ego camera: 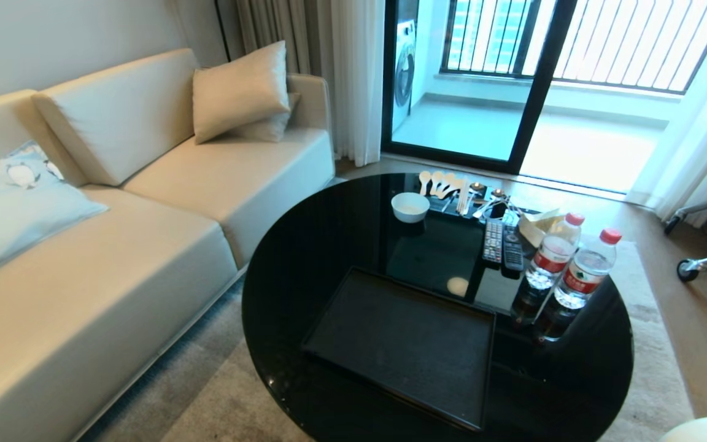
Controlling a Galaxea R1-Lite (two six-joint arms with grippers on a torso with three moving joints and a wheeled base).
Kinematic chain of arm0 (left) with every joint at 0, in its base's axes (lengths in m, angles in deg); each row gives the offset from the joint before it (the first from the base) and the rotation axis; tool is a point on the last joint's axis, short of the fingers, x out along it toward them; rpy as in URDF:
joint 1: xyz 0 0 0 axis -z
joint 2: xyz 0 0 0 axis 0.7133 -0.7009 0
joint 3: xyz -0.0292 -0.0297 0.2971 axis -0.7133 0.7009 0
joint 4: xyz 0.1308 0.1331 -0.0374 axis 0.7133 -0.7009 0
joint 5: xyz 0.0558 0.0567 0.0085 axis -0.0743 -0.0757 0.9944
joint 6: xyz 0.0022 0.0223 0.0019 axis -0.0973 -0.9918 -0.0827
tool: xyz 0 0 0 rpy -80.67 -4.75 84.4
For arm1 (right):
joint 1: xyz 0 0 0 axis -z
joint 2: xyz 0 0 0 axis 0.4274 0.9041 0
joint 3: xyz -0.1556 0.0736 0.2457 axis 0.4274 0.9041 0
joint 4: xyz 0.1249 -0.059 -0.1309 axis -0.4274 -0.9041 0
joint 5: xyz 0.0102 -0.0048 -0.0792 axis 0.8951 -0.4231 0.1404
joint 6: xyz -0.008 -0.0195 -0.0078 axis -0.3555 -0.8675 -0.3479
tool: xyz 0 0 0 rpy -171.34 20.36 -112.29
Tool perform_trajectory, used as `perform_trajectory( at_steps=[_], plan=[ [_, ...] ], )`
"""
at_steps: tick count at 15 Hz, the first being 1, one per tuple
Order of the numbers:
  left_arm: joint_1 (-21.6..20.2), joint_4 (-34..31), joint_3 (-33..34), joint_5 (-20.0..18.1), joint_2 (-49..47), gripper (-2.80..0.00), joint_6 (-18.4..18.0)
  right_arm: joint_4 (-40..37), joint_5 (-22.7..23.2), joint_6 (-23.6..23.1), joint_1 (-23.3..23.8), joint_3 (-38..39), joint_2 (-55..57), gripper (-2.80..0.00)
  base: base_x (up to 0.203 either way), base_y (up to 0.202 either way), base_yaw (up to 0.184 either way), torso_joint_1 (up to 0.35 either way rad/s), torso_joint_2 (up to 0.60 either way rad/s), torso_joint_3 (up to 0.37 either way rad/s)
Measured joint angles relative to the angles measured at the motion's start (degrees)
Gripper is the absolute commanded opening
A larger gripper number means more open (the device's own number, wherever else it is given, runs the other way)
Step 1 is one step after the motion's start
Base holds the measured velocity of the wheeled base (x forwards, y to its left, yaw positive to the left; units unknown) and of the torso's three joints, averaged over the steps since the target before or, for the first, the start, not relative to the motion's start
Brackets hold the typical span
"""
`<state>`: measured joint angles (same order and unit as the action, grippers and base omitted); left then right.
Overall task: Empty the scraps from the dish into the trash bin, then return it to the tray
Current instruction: Put the bowl back to the table
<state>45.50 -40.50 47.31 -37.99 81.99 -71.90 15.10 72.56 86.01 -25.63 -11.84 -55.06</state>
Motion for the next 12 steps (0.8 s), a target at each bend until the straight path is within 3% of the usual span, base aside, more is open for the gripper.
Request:
perform_trajectory(
  at_steps=[9,12],
  plan=[
    [0.0,0.0,0.0,0.0,0.0,-2.8,0.0,0.0,-0.1,-0.4,0.0,0.0,0.0,-2.8,0.0,0.0,0.0,0.0,0.0,0.0],
    [0.0,0.0,0.0,0.0,0.0,-2.8,0.0,-0.1,0.7,-3.9,0.0,-0.6,0.0,-2.8,0.0,0.0,0.0,0.0,0.0,0.0]
  ],
)
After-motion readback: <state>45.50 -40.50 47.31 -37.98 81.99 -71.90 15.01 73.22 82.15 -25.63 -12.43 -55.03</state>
